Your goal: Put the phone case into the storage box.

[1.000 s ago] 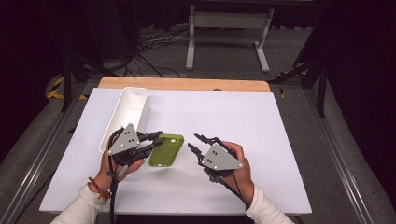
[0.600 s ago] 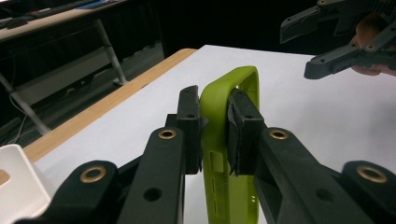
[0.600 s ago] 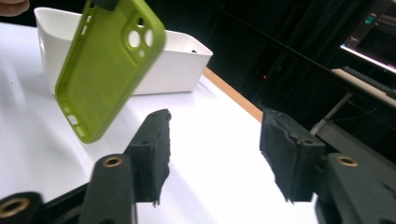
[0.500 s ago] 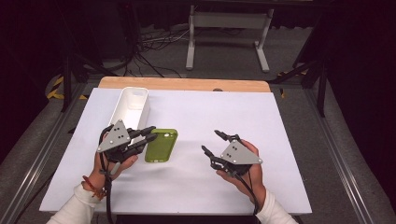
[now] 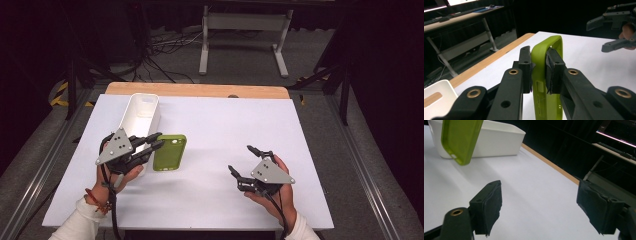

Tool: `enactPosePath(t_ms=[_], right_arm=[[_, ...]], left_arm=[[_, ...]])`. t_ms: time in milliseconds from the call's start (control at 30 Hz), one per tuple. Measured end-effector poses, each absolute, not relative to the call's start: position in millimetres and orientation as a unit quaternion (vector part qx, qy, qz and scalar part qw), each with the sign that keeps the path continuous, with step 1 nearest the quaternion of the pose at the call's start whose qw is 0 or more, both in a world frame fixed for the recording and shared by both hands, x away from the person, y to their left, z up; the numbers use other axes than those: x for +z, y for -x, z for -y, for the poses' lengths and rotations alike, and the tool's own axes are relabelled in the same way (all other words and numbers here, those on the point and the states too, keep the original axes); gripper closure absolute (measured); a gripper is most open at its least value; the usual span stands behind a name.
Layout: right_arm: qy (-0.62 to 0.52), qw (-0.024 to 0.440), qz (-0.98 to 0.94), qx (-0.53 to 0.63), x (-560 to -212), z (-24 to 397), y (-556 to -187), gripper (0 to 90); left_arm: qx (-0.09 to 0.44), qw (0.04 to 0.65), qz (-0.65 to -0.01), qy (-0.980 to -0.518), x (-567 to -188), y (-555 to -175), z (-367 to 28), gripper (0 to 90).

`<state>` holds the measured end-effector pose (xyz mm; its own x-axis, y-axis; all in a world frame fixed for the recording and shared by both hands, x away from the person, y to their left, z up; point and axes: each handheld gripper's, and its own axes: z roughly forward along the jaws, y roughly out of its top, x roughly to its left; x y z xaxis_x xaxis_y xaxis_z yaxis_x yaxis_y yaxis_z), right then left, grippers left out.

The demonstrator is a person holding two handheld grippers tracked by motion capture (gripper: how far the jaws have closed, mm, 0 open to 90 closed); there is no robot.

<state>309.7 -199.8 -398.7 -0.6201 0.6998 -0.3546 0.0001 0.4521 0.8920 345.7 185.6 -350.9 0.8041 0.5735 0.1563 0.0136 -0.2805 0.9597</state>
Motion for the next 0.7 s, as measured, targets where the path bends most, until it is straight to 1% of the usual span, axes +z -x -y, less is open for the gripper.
enactPosePath(t_ms=[100, 333, 700], right_arm=[[-0.234, 0.372, -0.768, 0.465, -404.2, 204.8, -306.5, 19.5], [-0.240, 0.363, -0.776, 0.456, -413.3, 212.9, -299.7, 19.3], [-0.250, 0.353, -0.783, 0.447, -417.4, 221.0, -290.2, 18.9]], left_arm=[[0.247, 0.570, -0.195, -0.758, -348.5, -344.8, -188.3, 77.8], [0.256, 0.579, -0.202, -0.748, -343.7, -343.7, -194.8, 77.8], [0.263, 0.584, -0.208, -0.739, -339.6, -344.6, -202.4, 77.8]])
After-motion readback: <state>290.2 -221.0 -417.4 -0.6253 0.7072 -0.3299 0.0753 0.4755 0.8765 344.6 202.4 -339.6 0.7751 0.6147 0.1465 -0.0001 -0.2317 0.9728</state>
